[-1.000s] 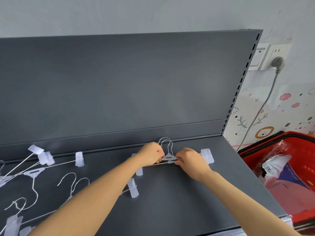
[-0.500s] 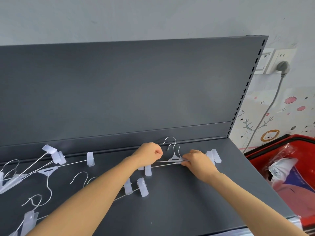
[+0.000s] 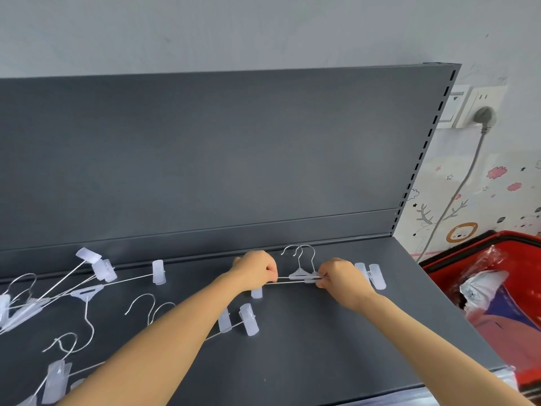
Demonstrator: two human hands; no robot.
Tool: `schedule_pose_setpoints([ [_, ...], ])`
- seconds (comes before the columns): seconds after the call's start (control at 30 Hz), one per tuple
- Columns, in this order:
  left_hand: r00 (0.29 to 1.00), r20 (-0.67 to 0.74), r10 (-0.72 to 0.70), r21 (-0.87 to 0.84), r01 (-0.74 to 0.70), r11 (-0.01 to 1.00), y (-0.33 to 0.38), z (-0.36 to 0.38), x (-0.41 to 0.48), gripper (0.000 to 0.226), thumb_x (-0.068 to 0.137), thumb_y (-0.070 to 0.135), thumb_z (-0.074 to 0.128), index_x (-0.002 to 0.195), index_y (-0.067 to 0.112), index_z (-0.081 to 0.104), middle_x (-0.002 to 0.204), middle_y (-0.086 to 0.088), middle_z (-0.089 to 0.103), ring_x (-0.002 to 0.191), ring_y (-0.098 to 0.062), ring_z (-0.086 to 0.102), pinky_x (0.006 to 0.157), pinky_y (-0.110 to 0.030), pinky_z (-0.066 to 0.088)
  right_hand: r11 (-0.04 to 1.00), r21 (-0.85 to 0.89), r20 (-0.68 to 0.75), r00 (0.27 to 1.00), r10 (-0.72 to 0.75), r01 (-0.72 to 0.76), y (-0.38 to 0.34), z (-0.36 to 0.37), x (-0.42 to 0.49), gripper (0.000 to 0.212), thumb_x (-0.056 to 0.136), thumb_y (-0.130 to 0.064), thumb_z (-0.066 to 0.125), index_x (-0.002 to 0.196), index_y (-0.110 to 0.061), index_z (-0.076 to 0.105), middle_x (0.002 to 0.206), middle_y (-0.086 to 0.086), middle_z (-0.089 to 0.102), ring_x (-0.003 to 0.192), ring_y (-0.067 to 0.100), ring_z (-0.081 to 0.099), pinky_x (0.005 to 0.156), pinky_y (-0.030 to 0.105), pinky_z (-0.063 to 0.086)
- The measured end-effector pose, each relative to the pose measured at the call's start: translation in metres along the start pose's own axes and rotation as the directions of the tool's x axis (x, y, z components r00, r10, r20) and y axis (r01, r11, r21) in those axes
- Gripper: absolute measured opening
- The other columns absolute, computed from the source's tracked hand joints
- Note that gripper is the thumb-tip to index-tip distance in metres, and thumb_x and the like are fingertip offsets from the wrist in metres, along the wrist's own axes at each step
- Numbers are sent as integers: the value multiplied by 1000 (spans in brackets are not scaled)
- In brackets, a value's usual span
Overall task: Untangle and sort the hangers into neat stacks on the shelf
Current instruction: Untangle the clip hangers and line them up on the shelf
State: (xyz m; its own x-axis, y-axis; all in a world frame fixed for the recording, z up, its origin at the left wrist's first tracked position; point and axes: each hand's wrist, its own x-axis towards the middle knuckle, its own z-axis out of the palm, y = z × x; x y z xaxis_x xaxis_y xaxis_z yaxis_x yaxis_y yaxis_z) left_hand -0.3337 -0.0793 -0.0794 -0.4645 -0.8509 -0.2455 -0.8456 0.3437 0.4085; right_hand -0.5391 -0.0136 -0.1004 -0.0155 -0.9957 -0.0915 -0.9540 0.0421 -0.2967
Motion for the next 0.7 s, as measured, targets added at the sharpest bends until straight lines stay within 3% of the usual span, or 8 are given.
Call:
schedule_pose_setpoints([
  [0.13, 1000, 3, -1, 16, 1, 1000, -1, 1, 3, 18, 81, 12, 52, 70, 23, 61, 81, 7, 62, 78, -18, 50, 74, -31, 39, 987, -159, -47, 999, -19, 11, 2, -1, -5, 36, 91, -23, 49, 61, -19, 30, 76, 1, 40, 81, 26, 44, 67, 32, 32],
  [0.23, 1000, -29, -7, 30, 8, 1000, 0, 2, 7, 19, 78, 9, 50, 69, 21, 61, 79, 1, 62, 73, -19, 47, 74, -32, 43, 951, -311, -144, 988, -49, 2, 2, -4, -9, 23, 93, -29, 47, 73, -19, 41, 83, -4, 41, 95, 24, 45, 81, 34, 29],
  [0.5, 999, -40, -17, 64, 19, 998, 2, 6, 12, 19, 71, 5, 47, 61, 21, 48, 69, 0, 46, 66, -21, 35, 60, -29, 34, 932, -362, -109, 994, -17, -24, 7, -7, -8, 20, 91, -32, 52, 94, -16, 64, 109, 2, 49, 107, 26, 37, 95, 39, 25],
  [0.7, 998, -51, -30, 33, 32, 999, -3, 4, 15, 18, 74, 8, 49, 68, 19, 62, 85, -8, 67, 68, -20, 46, 70, -34, 48, 950, -308, -51, 996, -77, 58, 9, -8, -6, 23, 93, -32, 52, 105, -16, 64, 123, 2, 46, 114, 27, 35, 94, 37, 30],
])
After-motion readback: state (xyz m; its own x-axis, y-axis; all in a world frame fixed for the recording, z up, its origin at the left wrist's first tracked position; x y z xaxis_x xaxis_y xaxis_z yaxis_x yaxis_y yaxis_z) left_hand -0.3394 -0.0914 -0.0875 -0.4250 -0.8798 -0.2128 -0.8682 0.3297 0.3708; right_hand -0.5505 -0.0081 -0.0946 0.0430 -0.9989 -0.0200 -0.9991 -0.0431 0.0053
